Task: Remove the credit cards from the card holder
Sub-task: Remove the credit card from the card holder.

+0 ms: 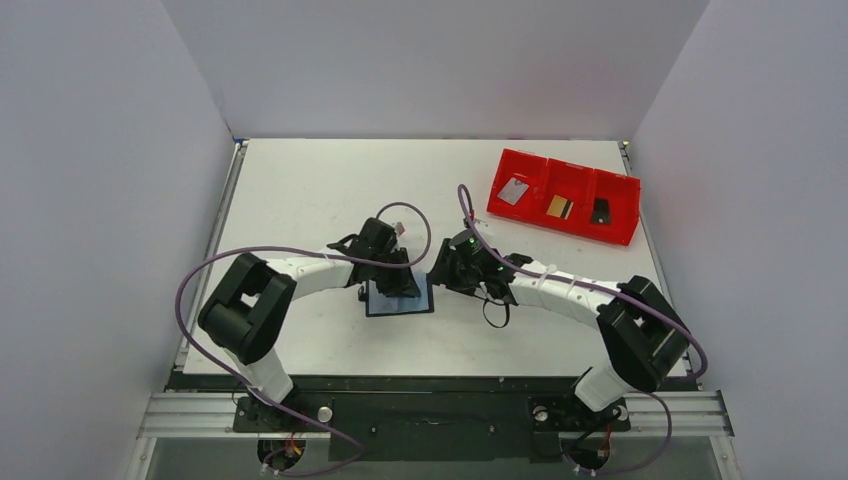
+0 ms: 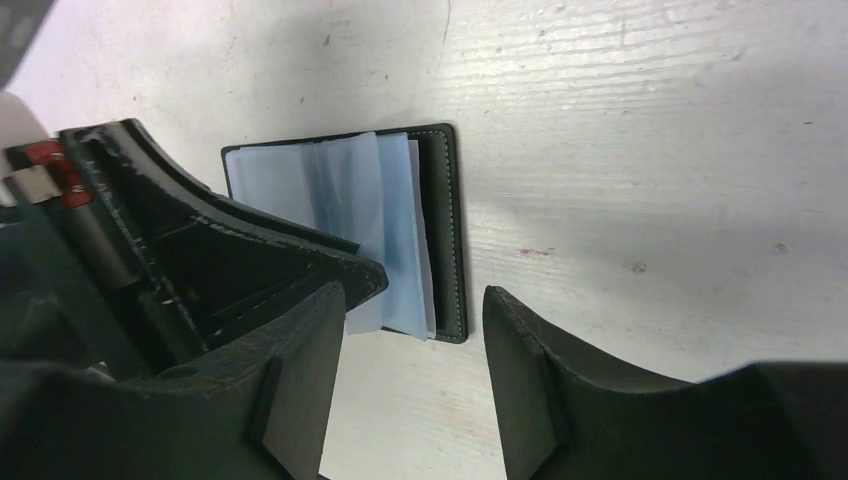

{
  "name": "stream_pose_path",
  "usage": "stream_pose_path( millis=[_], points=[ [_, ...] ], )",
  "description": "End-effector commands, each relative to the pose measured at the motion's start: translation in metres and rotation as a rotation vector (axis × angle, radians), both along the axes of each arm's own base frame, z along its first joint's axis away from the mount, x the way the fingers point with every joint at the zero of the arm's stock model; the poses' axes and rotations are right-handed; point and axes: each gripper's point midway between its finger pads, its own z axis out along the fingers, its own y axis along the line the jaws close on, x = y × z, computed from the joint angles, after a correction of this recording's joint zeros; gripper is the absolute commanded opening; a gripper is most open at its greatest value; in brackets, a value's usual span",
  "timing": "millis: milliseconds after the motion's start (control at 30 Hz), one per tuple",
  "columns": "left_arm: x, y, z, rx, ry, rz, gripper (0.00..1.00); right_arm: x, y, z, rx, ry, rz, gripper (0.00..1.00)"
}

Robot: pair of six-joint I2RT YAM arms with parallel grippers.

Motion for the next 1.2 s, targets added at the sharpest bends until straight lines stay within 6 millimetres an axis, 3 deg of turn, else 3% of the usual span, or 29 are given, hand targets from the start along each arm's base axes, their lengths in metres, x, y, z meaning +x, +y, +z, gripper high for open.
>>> stream_pose_path(
  millis=[0, 200, 433, 600, 800, 833, 967, 1167],
  points=[
    [0.016, -0.020, 0.011, -0.055, -0.044, -0.017, 0.23, 0.009, -0.019, 0.020, -0.010, -0.074, -0.063, 0.50],
    [0.018, -0.024, 0.014, -0.063, -0.048, -0.024, 0.39, 0.006, -0.028, 0.021, -0.032, -0.078, -0.077, 0.50],
    [0.025, -0.012, 0.045, -0.062, -0.113, 0.024, 0.50, 0.006, -0.022, 0.028, -0.069, -0.096, -0.053, 0.50],
    [0.033, 0.035, 0.054, 0.052, -0.138, 0.166, 0.54, 0.008, 0.003, 0.041, -0.073, -0.120, -0.005, 0.50],
    [0.032, 0.093, 0.055, 0.119, -0.135, 0.294, 0.54, 0.005, 0.049, 0.035, -0.087, -0.102, 0.097, 0.49],
    [0.033, 0.101, 0.055, 0.125, -0.135, 0.307, 0.54, 0.002, 0.055, 0.024, -0.107, -0.085, 0.115, 0.49],
    [0.023, 0.117, 0.057, 0.131, -0.137, 0.316, 0.54, 0.003, 0.080, 0.016, -0.118, -0.067, 0.170, 0.49],
    [0.012, 0.129, 0.056, 0.133, -0.130, 0.326, 0.55, 0.003, 0.099, 0.000, -0.166, -0.048, 0.219, 0.48]
  ],
)
